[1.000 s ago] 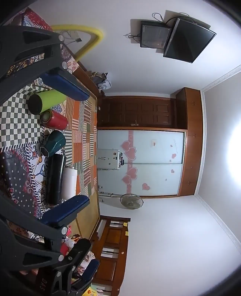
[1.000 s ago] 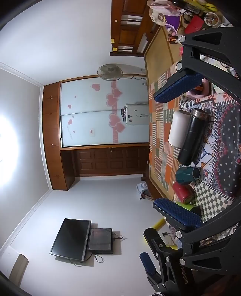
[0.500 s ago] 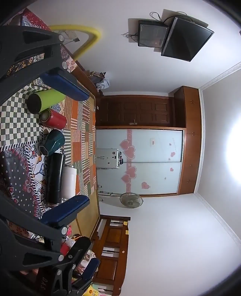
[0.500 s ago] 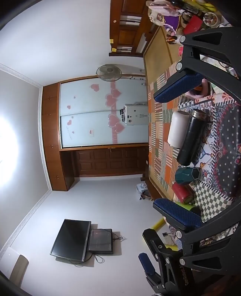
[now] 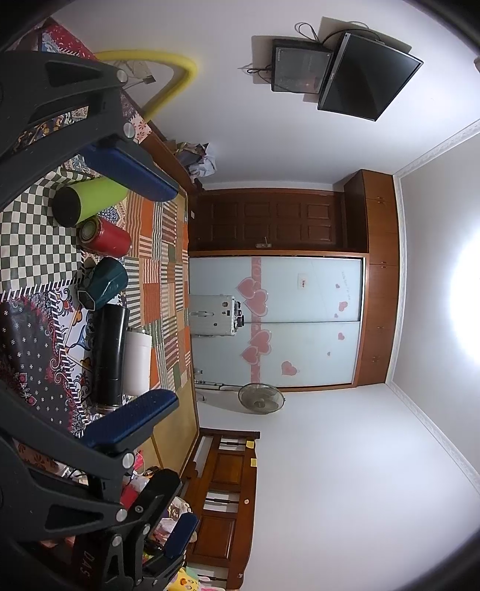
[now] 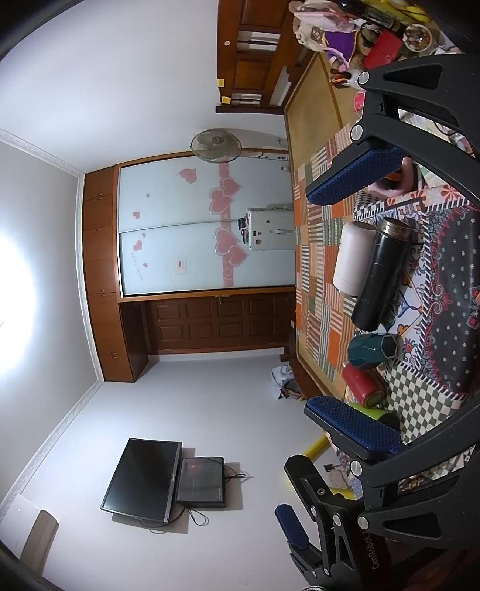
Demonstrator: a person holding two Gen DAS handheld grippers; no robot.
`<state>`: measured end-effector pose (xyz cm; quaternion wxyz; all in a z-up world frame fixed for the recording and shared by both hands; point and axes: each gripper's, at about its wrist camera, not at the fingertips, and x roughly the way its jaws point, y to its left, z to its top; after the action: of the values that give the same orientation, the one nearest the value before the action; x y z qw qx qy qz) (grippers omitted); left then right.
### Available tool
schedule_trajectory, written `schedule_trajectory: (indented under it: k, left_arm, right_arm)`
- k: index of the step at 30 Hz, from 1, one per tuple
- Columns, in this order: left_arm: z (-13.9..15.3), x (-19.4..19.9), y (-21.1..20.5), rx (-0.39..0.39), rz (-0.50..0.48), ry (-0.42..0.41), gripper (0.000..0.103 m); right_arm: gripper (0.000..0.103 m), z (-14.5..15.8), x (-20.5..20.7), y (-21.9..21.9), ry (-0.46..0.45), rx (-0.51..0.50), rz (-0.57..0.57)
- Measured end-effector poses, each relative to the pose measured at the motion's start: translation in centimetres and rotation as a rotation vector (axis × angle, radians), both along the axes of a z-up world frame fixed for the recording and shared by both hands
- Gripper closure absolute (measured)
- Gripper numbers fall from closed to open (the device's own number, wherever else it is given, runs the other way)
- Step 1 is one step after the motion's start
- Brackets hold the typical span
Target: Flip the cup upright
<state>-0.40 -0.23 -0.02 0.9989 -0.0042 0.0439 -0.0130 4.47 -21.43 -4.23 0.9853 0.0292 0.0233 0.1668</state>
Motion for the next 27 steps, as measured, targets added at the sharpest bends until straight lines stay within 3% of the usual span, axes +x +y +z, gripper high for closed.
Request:
schedule_trajectory:
  k: [27]
  left_arm:
    - [-0.04, 0.02, 0.08, -0.003, -0.007, 0.007, 0.000]
  right_arm:
    - [0.000, -0.25, -0.20, 0.06, 0.007, 0.000, 0.002]
